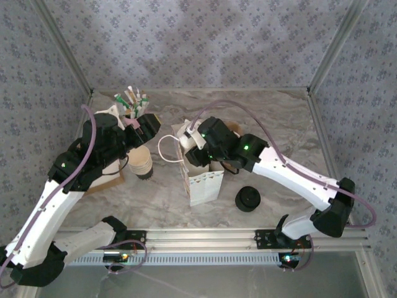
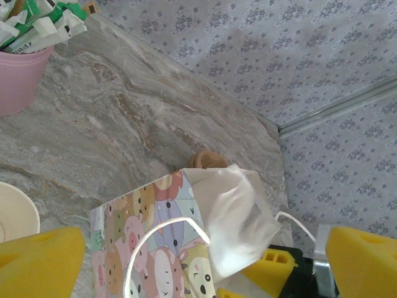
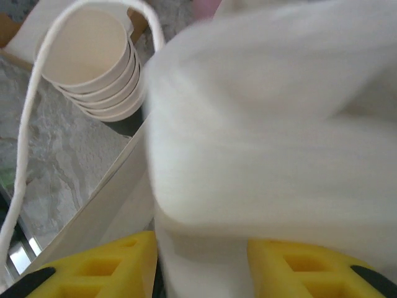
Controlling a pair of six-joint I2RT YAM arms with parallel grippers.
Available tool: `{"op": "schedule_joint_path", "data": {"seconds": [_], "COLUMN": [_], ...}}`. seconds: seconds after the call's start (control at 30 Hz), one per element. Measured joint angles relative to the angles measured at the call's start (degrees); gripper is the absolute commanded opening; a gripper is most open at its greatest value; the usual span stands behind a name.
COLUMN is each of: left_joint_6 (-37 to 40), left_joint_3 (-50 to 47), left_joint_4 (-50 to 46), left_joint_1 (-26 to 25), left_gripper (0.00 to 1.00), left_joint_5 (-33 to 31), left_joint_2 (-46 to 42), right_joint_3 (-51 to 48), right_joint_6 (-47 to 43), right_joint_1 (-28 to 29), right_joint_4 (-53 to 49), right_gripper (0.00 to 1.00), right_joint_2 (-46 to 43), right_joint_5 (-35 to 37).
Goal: Pack the takeout coffee
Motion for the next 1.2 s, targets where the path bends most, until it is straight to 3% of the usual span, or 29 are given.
{"op": "schedule_joint_path", "data": {"seconds": [0.2,0.53,0.8,0.87,1.2], "left_joint_6": [0.0,0.0,0.0,0.0,0.0], "left_joint_3": [-0.09,-0.74,-1.38,-1.38,-1.4], "left_joint_4": [0.04,0.0,0.02,0.0,0.02], "left_joint_1": [0.0,0.0,0.04,0.04,0.15], "left_gripper": [0.99,0.99,1.0,0.99,1.0], "left_joint_5": [0.0,0.0,0.02,0.07,0.26], "left_joint_2": [0.0,0.33,0.35,0.35,0.35], "right_joint_3": [2.29,4.61,4.02,4.02,4.09], "right_joint_6": [1.97,3.91,4.76,5.29,10.34], "right_joint_1": [-2.16,-4.0,-5.64,-6.08,-8.07], "right_joint_4": [-0.13,0.13,0.09,0.0,-0.68], "right_gripper": [0.43,0.16,0.13,0.14,0.45], "right_joint_2": [0.09,3.63,5.84,6.34,3.89], "right_joint_5": [-2.08,-5.49,-7.41,-7.69,-13.62]}}
